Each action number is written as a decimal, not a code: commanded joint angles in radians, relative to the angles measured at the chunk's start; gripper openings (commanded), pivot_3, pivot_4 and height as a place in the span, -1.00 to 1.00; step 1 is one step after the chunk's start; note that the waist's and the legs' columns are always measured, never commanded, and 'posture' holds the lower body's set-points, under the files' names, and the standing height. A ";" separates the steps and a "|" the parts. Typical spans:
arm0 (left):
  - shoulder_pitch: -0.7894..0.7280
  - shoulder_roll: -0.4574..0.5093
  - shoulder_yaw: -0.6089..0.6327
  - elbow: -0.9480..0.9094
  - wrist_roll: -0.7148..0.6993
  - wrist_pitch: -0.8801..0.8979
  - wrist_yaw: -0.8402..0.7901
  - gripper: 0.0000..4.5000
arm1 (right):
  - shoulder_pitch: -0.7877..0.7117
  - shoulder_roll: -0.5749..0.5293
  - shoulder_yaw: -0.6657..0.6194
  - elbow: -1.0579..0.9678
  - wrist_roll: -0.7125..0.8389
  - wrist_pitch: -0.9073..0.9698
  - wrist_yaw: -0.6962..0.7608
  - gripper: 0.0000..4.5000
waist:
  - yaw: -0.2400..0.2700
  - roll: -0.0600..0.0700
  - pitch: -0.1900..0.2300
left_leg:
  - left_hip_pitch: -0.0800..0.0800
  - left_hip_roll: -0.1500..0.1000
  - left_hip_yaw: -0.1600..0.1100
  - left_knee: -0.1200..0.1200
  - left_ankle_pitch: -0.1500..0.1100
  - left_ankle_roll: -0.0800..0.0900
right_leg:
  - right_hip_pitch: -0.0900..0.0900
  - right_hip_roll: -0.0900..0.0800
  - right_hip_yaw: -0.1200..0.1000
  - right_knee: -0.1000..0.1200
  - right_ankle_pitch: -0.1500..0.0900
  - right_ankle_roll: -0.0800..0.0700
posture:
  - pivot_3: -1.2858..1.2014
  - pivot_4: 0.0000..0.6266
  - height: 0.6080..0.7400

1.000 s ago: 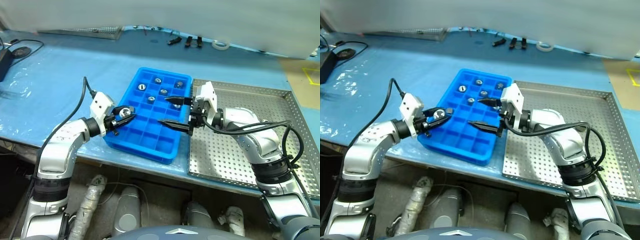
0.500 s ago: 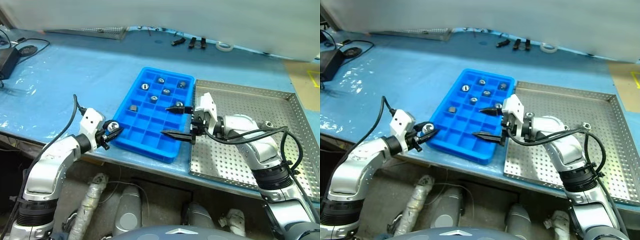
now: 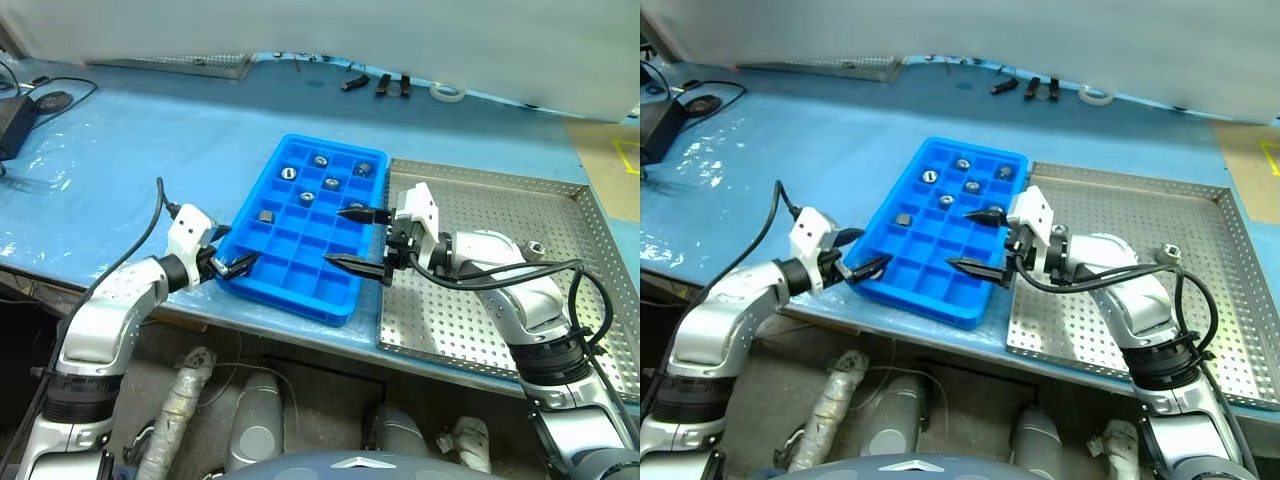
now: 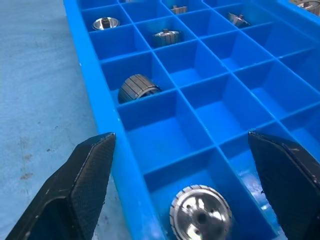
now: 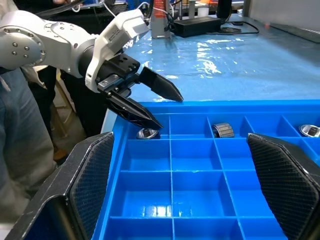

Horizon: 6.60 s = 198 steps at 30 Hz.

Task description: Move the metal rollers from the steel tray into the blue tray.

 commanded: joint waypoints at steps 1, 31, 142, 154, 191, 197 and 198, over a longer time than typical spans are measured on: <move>-0.081 -0.019 -0.028 0.047 0.010 -0.060 -0.004 0.99 | 0.018 -0.004 -0.043 -0.073 0.008 0.005 -0.039 1.00 | -0.002 0.000 0.000 | 0.000 0.000 0.000 0.000 0.000 0.000 | 0.000 0.000 0.000 0.000 0.000 0.000 | 0.19 -0.52 1.00; -1.026 -0.635 -0.210 1.554 0.368 -0.565 0.124 0.99 | 0.540 0.064 -0.361 -0.656 -0.047 0.192 -0.618 1.00 | -0.230 -0.003 0.000 | 0.000 -0.002 0.007 0.009 -0.005 0.010 | 0.000 0.000 0.009 -0.002 -0.001 0.005 | -0.43 -0.52 1.00; -0.499 -0.245 -0.179 0.462 -0.010 -0.224 -0.230 0.98 | 0.185 -0.091 -0.229 -0.264 0.024 0.092 -0.225 1.00 | -0.084 -0.001 0.002 | -0.002 -0.001 0.005 0.002 0.000 0.002 | -0.003 0.000 0.006 0.001 -0.002 0.001 | -0.11 -0.52 1.00; -0.605 -0.373 -0.323 0.505 -0.119 -0.125 -0.588 0.98 | 0.460 -0.078 -0.502 -0.238 -0.063 0.075 -0.412 1.00 | -0.174 -0.001 0.002 | 0.000 -0.001 0.009 0.003 -0.002 0.007 | -0.003 0.000 0.012 0.000 -0.002 0.001 | -0.26 -0.52 1.00; -0.613 -0.401 -0.354 0.617 0.064 -0.304 -0.510 1.00 | 0.530 -0.005 -0.432 0.138 -0.243 -0.067 -0.443 -0.26 | -0.181 0.000 0.002 | -0.001 -0.001 0.013 0.015 -0.008 0.016 | 0.002 -0.001 0.011 -0.001 -0.002 0.001 | -0.23 -0.52 1.00; -0.611 -0.374 -0.321 0.614 0.060 -0.311 -0.495 1.00 | 0.505 0.001 -0.427 0.051 -0.200 -0.053 -0.424 -0.26 | -0.181 0.000 0.002 | -0.001 -0.001 0.013 0.014 -0.008 0.016 | 0.002 -0.001 0.011 -0.001 -0.002 0.001 | -0.22 -0.52 1.00; -0.612 -0.364 -0.311 0.614 0.061 -0.313 -0.484 1.00 | 0.491 0.002 -0.421 0.024 -0.183 -0.049 -0.412 -0.26 | -0.184 0.000 0.002 | -0.001 -0.001 0.013 0.014 -0.008 0.016 | 0.002 -0.001 0.011 -0.002 -0.002 0.001 | -0.22 -0.52 1.00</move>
